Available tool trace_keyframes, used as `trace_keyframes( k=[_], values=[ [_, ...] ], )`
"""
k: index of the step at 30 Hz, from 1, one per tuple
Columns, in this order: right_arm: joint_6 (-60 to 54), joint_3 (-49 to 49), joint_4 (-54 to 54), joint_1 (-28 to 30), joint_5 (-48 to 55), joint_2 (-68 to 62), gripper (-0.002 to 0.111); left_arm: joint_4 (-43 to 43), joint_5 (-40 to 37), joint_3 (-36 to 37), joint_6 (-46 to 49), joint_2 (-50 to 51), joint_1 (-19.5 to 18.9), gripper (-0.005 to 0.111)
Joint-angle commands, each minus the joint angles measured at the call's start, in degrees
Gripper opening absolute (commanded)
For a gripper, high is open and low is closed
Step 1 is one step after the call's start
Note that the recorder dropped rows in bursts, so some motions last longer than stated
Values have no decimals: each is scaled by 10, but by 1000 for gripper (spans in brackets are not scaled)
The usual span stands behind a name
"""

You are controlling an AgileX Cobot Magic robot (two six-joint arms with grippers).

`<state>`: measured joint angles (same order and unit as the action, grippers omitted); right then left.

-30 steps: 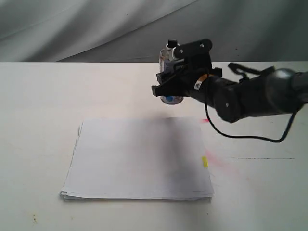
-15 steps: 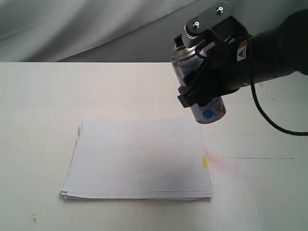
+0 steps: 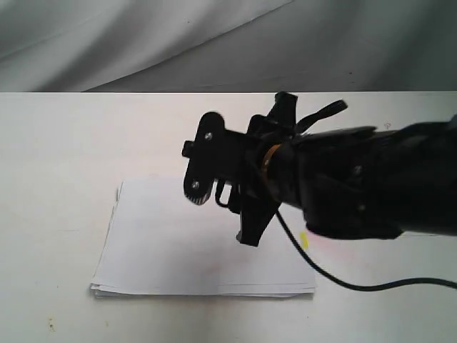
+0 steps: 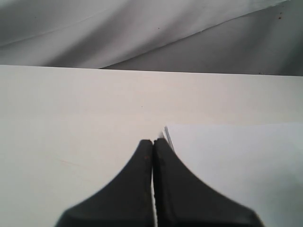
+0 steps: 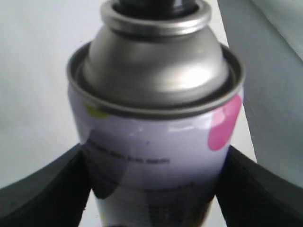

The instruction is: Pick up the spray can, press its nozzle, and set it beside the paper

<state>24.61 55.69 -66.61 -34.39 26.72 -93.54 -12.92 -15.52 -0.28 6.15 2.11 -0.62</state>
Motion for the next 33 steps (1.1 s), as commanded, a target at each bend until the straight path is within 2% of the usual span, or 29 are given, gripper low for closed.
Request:
trace_keyframes(
  k=[1,9,21,24,33],
  values=[
    [48,1,-73,-17,14,-36,0,0,3,3,1,-4,2,0],
    [60,1,-84,-17,74,-47,0,0,3,3,1,-4,2,0],
    [57,1,-84,-17,69,-47,0,0,3,3,1,-4,2,0],
    [57,1,-84,-17,69,-47,0,-25,11,3,-2,-4,2,0],
    [57,1,-84,-17,69,-47,0,-109,142,3,-2,-4,2,0]
  ],
)
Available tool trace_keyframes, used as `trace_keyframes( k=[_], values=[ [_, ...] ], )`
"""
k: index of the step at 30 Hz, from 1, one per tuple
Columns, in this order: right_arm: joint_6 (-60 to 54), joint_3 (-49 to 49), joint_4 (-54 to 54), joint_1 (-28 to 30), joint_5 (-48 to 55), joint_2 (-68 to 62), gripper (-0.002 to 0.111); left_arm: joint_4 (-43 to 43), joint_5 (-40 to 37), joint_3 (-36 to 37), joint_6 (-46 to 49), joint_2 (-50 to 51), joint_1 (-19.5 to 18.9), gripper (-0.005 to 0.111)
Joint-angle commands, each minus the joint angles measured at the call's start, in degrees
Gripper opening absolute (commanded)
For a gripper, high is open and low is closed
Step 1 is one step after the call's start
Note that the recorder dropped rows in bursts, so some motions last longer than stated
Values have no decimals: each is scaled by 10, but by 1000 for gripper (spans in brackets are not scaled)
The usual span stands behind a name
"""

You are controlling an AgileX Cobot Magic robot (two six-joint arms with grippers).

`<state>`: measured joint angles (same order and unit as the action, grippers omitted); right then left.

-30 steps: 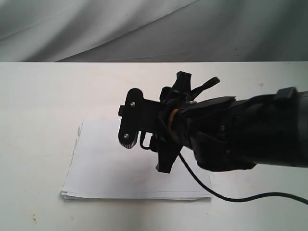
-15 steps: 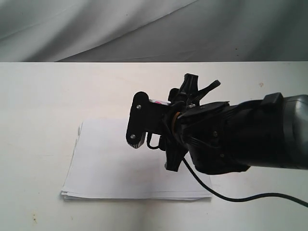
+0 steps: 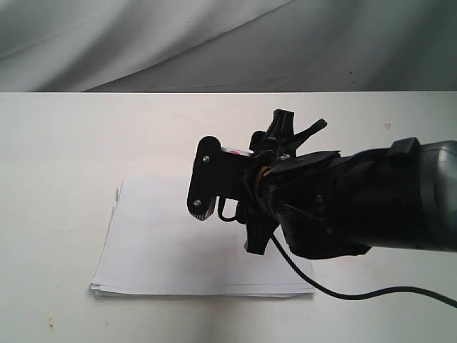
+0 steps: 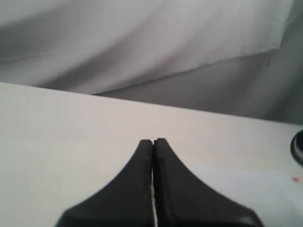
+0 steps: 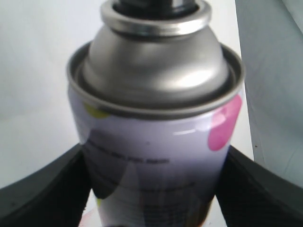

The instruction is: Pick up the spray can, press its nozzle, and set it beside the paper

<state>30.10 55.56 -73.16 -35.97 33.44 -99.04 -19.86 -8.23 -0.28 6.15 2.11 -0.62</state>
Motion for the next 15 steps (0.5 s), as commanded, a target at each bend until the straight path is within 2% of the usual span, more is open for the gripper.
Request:
trace_keyframes(
  k=[1,4,9,12,15],
  values=[
    [2,2,-19,-1,2,8,0,-40,79,3,-2,-4,2,0],
    [2,2,-19,-1,2,8,0,-58,100,3,-4,-4,2,0],
    [2,2,-19,-1,2,8,0,-181,95,3,-18,-4,2,0],
    [2,2,-19,-1,2,8,0,-251,45,3,-18,-4,2,0],
    [2,2,-19,-1,1,8,0,-273,-42,-6,-18,16,2,0]
  ],
)
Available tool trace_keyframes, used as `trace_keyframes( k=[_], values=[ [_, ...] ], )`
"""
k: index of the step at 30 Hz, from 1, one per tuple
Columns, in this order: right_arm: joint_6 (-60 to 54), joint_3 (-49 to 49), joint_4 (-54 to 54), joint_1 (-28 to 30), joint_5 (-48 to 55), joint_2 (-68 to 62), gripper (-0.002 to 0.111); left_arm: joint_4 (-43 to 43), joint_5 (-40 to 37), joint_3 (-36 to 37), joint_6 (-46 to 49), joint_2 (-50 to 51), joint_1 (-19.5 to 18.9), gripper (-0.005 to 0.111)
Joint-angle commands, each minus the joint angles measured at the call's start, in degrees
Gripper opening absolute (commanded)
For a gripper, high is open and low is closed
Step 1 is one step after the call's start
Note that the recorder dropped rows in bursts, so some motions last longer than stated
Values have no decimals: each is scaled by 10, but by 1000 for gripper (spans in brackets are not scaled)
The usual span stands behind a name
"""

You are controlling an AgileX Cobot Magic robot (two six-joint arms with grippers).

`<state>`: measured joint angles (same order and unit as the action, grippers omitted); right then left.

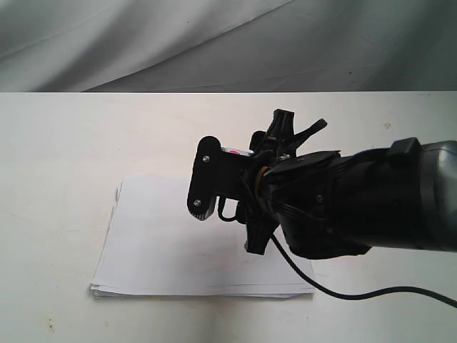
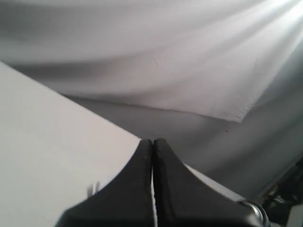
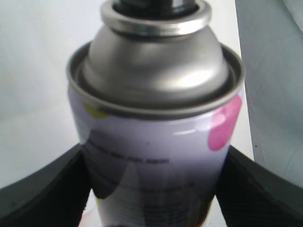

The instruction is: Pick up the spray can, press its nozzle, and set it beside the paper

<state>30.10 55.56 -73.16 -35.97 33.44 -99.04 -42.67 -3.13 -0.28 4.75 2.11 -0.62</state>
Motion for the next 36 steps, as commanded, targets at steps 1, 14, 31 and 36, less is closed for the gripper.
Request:
trace_keyframes(
  k=[1,14,31,36],
  values=[
    [2,2,-19,-1,1,8,0,-47,-107,-21,-3,30,2,0],
    [1,2,-19,-1,1,8,0,-55,-287,-319,179,413,2,0],
    [0,2,-19,-1,3,8,0,-411,-668,-487,741,853,-68,0],
    [0,2,-19,-1,3,8,0,-412,-633,-487,763,891,-68,0]
  ],
)
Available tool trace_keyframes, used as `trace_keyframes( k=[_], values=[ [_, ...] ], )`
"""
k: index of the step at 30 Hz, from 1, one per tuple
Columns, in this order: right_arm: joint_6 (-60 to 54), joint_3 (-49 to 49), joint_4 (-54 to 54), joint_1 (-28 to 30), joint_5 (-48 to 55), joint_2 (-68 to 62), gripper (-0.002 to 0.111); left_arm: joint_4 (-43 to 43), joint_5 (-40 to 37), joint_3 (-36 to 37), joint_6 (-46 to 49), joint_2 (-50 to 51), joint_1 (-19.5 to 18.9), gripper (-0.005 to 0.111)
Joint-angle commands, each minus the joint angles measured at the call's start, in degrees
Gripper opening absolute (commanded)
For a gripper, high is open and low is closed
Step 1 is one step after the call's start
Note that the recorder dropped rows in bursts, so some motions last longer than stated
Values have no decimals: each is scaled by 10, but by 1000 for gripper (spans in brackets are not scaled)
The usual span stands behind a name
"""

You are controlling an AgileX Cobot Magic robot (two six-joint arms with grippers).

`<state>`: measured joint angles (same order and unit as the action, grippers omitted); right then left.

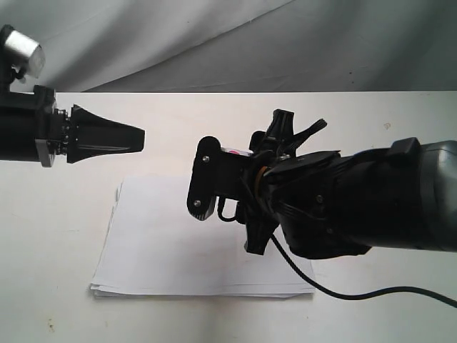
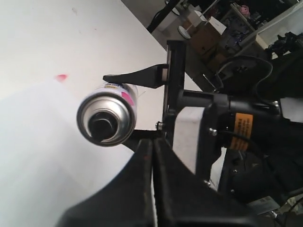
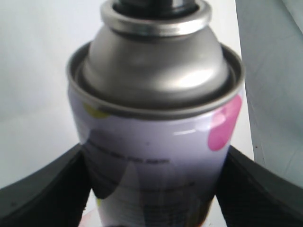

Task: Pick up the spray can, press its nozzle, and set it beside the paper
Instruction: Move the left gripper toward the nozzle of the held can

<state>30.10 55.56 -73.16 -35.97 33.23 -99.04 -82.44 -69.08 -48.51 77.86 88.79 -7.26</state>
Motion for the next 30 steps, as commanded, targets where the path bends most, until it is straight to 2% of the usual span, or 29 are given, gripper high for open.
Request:
trace_keyframes(
  k=[1,7,11,16,19,24,30],
  values=[
    [0,2,-19,-1,5,8,0,-15,31,-5,43,34,0,0],
    [0,2,-19,-1,5,8,0,-14,27,-8,95,96,-1,0],
    [0,2,-19,-1,5,8,0,-9,-9,-33,108,133,-1,0],
    [0,2,-19,-1,5,8,0,-12,-9,-45,133,140,1,0],
    [0,2,-19,-1,5,8,0,-7,-5,-59,153,140,20,0],
    [0,2,-19,-1,9,8,0,13,50,-84,153,140,72,0],
    [0,2,-15,-1,21,8,0,18,75,-91,171,140,79,0]
  ],
)
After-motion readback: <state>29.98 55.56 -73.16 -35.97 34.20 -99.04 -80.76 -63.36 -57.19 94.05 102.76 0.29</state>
